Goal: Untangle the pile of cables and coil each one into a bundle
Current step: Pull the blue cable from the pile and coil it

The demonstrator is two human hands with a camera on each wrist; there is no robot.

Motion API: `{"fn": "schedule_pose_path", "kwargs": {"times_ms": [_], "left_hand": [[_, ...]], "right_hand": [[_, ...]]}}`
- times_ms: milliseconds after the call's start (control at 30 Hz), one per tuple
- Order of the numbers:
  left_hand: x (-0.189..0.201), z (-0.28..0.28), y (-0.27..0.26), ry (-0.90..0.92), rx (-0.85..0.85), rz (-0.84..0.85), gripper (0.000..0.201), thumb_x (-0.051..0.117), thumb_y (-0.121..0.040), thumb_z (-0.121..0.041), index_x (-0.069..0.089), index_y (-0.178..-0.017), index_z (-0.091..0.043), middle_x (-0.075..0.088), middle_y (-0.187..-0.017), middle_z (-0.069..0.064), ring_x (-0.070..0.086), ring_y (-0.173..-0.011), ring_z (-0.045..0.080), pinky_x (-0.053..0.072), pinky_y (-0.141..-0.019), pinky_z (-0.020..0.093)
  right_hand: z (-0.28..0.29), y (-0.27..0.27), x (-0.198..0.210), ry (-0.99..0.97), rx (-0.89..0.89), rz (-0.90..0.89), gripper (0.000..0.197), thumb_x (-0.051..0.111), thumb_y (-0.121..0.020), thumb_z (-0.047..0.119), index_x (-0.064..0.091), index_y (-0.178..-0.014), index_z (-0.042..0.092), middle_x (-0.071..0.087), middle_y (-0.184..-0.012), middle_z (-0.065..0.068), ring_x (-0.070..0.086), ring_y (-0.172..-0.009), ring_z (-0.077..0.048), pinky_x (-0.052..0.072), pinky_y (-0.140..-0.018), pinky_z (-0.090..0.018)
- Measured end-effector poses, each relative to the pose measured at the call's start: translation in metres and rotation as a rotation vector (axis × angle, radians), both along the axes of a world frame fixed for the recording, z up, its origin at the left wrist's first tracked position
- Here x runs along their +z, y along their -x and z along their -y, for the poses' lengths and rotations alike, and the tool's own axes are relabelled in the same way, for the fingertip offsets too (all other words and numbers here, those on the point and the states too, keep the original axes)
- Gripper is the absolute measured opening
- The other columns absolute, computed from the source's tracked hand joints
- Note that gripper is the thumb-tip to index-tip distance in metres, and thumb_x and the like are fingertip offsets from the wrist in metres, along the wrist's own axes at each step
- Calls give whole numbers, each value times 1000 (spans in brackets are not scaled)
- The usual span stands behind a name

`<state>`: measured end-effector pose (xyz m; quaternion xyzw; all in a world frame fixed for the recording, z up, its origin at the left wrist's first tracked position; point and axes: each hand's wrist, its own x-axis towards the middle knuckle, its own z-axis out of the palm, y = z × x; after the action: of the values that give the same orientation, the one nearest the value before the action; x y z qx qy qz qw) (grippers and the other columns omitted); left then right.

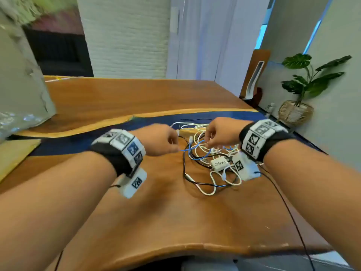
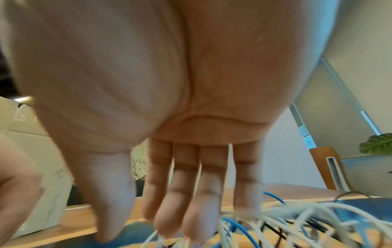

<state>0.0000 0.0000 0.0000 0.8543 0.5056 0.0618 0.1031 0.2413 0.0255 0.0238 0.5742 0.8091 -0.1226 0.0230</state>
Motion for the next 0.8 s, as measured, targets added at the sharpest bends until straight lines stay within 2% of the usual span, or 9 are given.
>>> {"fn": "schedule_pose_path", "kwargs": {"times_ms": [133, 200, 333, 400, 467, 533, 600, 700, 800], "left_hand": [[-30, 18, -33, 58, -54, -78, 27, 69, -90, -49, 65, -112, -34, 64, -102, -18, 61, -91, 10, 48, -78, 28], [-38, 14, -48, -48, -29, -65, 32, 69, -89, -45, 59, -117, -32, 60, -113, -11, 59, -95, 14, 47, -78, 31], [-51, -14, -63, -63, 112, -105, 53, 68, -90, -42, 45, -136, -29, 52, -139, 2, 61, -111, 24, 50, -84, 35], [-60, -28, -66, 27, 171, -166, 54, 66, -93, -44, 46, -140, -27, 63, -131, 4, 64, -108, 26, 50, -82, 32], [-66, -33, -66, 30, 173, -209, 31, 58, -98, -42, 64, -123, -23, 69, -106, 3, 63, -93, 24, 45, -73, 30], [-66, -39, -60, -25, 167, -105, 27, 48, -103, -38, 70, -99, -22, 67, -89, 0, 62, -82, 23, 42, -67, 31], [-52, -41, -48, -68, 218, 127, 32, 45, -104, -37, 68, -86, -25, 65, -79, -3, 60, -73, 20, 43, -62, 33], [-13, -41, -25, -231, 318, 483, 32, 48, -104, -29, 66, -79, -20, 55, -62, -3, 51, -58, 20, 37, -57, 34], [26, -38, 6, -455, 455, 748, 28, 51, -101, -20, 67, -78, -17, 51, -58, -6, 47, -57, 17, 35, -56, 35]], "right_hand": [[24, -20, -21, -214, -69, -153, 10, 78, -87, 31, 75, -95, 27, 67, -87, 16, 67, -89, -10, 47, -69, -23], [33, -28, -33, -234, -94, -214, 15, 78, -86, 30, 73, -100, 29, 69, -94, 13, 65, -89, -9, 44, -67, -18], [34, -44, -52, -167, -65, -182, 38, 77, -88, 35, 66, -124, 30, 70, -114, 8, 66, -106, -14, 52, -92, -30], [28, -51, -57, -128, -68, -166, 57, 75, -90, 38, 52, -143, 35, 68, -116, 7, 64, -107, -16, 52, -95, -33], [21, -56, -62, -93, -49, -157, 71, 72, -92, 41, 36, -153, 45, 66, -106, 9, 64, -100, -15, 53, -91, -35], [15, -57, -67, -64, -23, -109, 73, 68, -95, 43, 28, -156, 50, 59, -102, 14, 59, -97, -14, 50, -87, -32], [9, -57, -72, -37, -24, -54, 66, 65, -96, 47, 34, -154, 47, 61, -118, 6, 60, -110, -20, 47, -90, -32], [3, -61, -81, -48, -56, 1, 37, 65, -93, 51, 63, -127, 36, 64, -120, 4, 61, -115, -21, 48, -91, -33], [-3, -68, -82, -75, -120, -13, 20, 64, -93, 44, 69, -104, 28, 69, -110, 3, 63, -101, -18, 53, -86, -34]]}}
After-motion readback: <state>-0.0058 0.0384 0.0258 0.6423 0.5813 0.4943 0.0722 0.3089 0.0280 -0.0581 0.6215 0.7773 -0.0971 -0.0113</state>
